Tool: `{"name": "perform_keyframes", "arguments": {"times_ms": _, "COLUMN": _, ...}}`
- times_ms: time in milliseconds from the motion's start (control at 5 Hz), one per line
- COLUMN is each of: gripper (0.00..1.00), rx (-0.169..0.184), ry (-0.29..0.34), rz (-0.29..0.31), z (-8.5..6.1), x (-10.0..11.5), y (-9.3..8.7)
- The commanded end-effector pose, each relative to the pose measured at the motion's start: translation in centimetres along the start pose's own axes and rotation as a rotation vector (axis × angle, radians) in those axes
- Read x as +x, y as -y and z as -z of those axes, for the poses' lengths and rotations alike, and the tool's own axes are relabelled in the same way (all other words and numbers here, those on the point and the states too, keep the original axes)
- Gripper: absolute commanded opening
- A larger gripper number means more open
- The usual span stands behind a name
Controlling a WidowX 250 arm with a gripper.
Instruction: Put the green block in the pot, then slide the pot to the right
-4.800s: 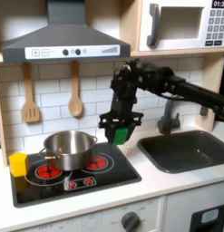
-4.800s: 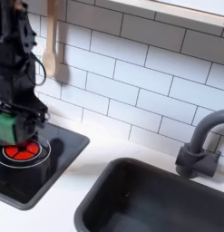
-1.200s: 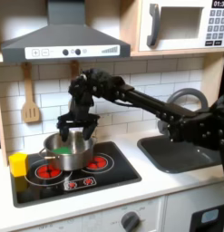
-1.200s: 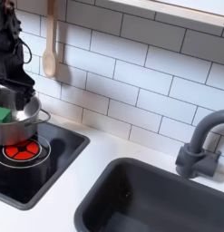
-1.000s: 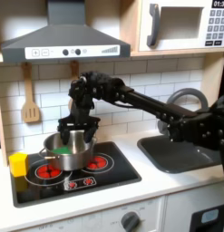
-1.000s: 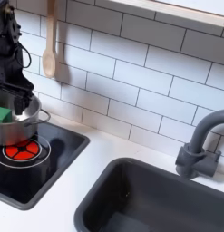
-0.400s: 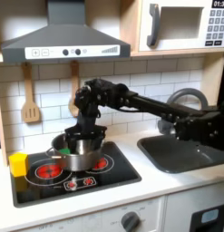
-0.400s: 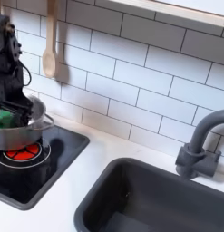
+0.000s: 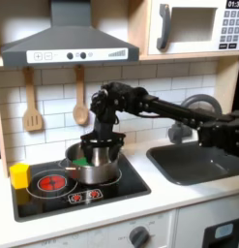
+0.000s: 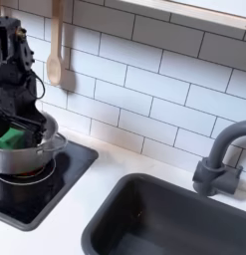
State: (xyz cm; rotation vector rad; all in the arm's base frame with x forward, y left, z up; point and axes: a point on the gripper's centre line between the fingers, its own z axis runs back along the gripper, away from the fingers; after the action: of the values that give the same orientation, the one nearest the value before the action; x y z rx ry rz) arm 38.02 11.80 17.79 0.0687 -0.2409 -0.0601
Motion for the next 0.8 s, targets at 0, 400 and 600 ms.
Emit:
{"name": "perform_keyframes", "arguments": {"times_ms": 0, "gripper": 1.00, "rx": -0.018, "ry": -0.003, "rz": 0.034, "z": -0.5, "x": -0.8, "y": 2.5}}
{"name": "perform_keyframes", "arguments": {"times_ms": 400, "gripper": 1.00, "rx": -0.029, "ry": -0.012, "rz": 0.055, "z": -0.7, "x": -1.5, "y": 3.8}}
{"name": "perform_keyframes", "arguments": {"times_ms": 600, "gripper": 1.00, "rx": -0.027, "ry": -0.010, "rz": 0.061, "z": -1.0, "x": -1.8, "y": 4.1}}
